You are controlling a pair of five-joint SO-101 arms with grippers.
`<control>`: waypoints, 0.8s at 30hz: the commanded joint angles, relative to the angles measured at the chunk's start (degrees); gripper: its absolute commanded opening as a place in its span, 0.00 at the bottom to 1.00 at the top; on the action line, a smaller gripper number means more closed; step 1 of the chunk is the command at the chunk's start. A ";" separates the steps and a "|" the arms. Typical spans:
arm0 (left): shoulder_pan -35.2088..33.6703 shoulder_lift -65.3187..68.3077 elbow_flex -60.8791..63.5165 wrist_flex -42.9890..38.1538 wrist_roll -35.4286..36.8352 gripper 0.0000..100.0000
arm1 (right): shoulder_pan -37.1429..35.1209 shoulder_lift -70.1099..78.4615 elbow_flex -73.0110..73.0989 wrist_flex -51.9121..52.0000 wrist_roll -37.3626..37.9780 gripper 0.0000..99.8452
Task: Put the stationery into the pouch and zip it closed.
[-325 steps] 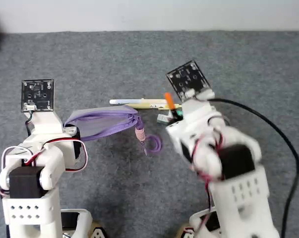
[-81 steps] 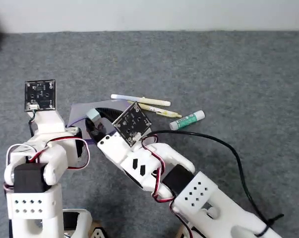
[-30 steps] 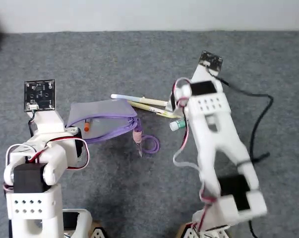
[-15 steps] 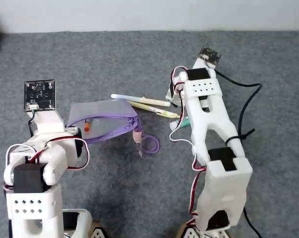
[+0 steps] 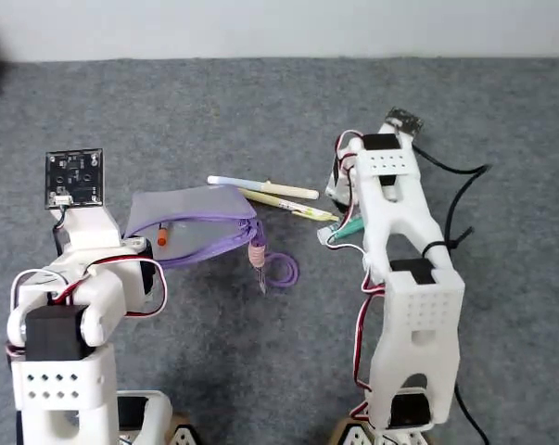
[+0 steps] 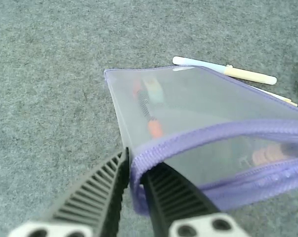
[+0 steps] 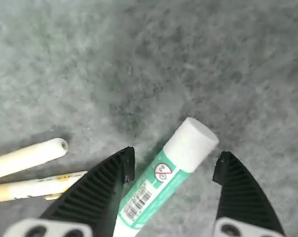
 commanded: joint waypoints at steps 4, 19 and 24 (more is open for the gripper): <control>0.00 0.18 -0.31 -1.14 0.35 0.01 | 0.48 0.92 -2.81 -1.19 0.70 0.19; 0.00 0.18 -0.57 -1.14 0.53 0.01 | 1.89 -11.38 -2.81 9.98 3.25 0.01; 0.00 0.09 -0.92 -0.62 0.53 0.01 | 0.92 -22.37 -2.81 15.87 4.40 0.01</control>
